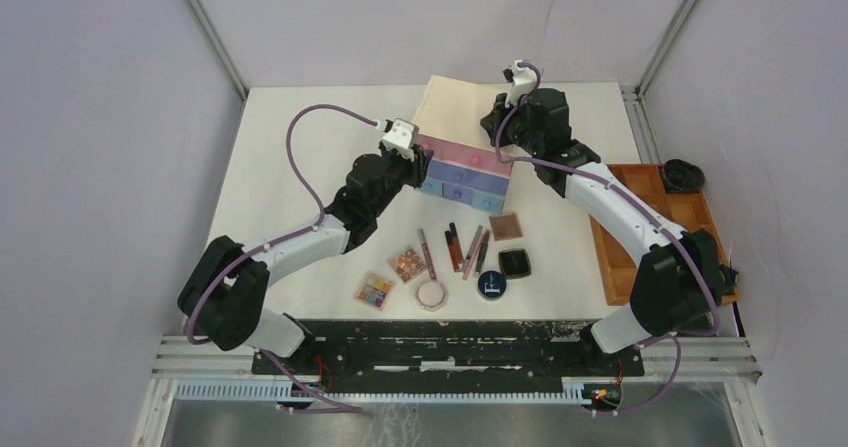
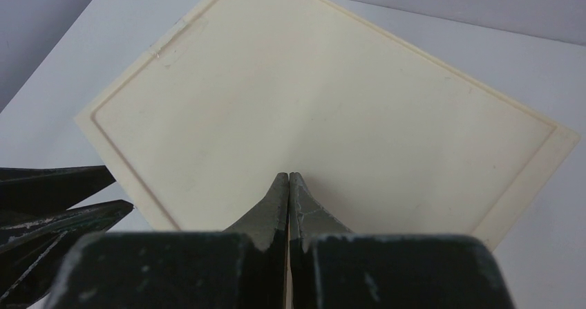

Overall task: Organize the makeup
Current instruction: Open the drawer in the storage box.

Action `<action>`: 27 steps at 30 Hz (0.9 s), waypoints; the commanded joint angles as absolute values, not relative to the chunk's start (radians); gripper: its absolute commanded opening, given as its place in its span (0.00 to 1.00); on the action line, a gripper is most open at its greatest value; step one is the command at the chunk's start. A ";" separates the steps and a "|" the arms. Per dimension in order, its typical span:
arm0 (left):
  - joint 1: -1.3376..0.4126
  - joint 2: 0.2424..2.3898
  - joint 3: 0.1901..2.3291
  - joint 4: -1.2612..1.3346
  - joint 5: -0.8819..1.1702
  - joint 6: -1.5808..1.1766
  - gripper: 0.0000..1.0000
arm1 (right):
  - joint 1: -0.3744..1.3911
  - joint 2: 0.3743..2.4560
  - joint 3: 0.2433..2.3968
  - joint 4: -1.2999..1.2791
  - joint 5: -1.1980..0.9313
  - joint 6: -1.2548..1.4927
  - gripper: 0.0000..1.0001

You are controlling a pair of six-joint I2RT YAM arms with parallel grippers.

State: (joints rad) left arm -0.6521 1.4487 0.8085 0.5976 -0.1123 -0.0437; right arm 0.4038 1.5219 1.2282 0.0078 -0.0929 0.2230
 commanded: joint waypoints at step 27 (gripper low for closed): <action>-0.656 1.540 0.913 0.562 -0.193 -0.041 0.03 | 0.402 1.535 1.173 -0.127 -0.026 0.219 0.01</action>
